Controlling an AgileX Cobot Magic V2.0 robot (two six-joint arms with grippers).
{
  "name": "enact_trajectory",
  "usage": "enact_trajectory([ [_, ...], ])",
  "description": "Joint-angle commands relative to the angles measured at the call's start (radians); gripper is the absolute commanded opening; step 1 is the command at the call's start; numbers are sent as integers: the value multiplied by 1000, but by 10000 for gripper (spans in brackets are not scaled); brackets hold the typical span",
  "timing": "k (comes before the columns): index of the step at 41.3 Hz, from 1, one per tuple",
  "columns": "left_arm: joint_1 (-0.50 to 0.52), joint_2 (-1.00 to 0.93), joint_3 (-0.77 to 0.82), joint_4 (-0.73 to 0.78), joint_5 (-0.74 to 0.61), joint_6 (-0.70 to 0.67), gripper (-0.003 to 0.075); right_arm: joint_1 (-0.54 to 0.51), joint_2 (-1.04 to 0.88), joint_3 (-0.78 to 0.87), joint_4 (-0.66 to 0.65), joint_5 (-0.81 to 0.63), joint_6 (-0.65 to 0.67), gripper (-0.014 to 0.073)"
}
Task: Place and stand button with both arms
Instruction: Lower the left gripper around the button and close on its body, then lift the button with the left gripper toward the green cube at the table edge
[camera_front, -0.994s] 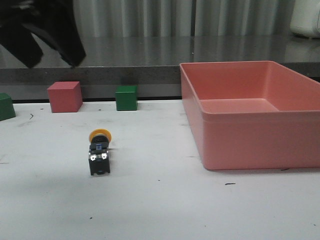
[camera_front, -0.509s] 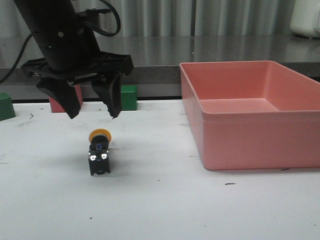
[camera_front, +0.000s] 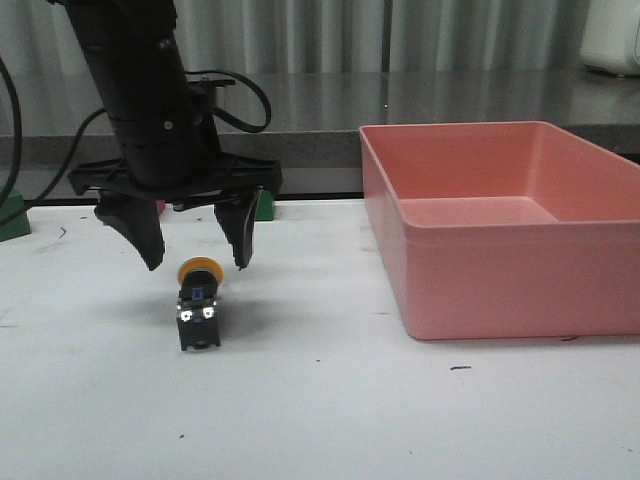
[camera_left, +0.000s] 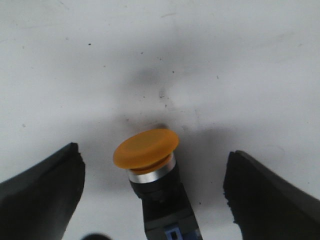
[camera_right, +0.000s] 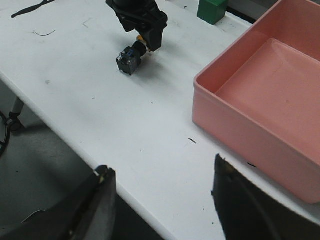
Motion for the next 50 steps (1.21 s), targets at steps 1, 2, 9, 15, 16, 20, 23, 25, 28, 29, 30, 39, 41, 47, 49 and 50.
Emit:
enact_trajectory([
  [1,-4,-27,-39,9,-11,-32,557,-7,3,-24,-7,-64,-9,447],
  [2,-4,-18,-41,9,-11,-32,557,-7,3,-24,-7,-64,-9,447],
  [9,-4,9,-45,7,-1,-40,549,-7,3,-24,-7,-64,-9,447],
  [15,-2,13,-45,5,7,-51,544,-7,3,-24,-7,-64,-9,447],
  [16,-2,13,-45,5,7,-51,544,-7,3,-24,-7,-64,-9,447],
  [20,-2,13,-46,-3,8,-51,544,-7,3,-24,-7,-64,-9,447],
  [23,-2,13,-46,-21,14,-51,544,-7,3,-24,-7,-64,-9,447],
  [25,-2,15,-46,-21,14,-51,544,-7,3,-24,-7,-64,-9,447],
  [28,-2,19,-46,-27,15,-51,527,-7,3,-24,-7,-64,-9,447],
  [29,-2,21,-46,-32,15,-51,511,-7,3,-24,-7,-64,-9,447],
  [30,-2,24,-46,-32,16,-51,497,-7,3,-24,-7,-64,-9,447],
  [39,-4,30,-46,-36,11,-51,346,-7,3,-24,-7,-64,-9,447],
  [41,-4,30,-46,-36,9,-51,316,-7,3,-24,-7,-64,-9,447],
  [47,-4,30,-46,-36,13,-51,236,-7,3,-24,-7,-64,-9,447],
  [49,-4,30,-46,-32,13,-51,209,-7,3,-24,-7,-64,-9,447],
  [50,-4,30,-46,-30,15,-51,197,-7,3,-24,-7,-64,-9,447],
])
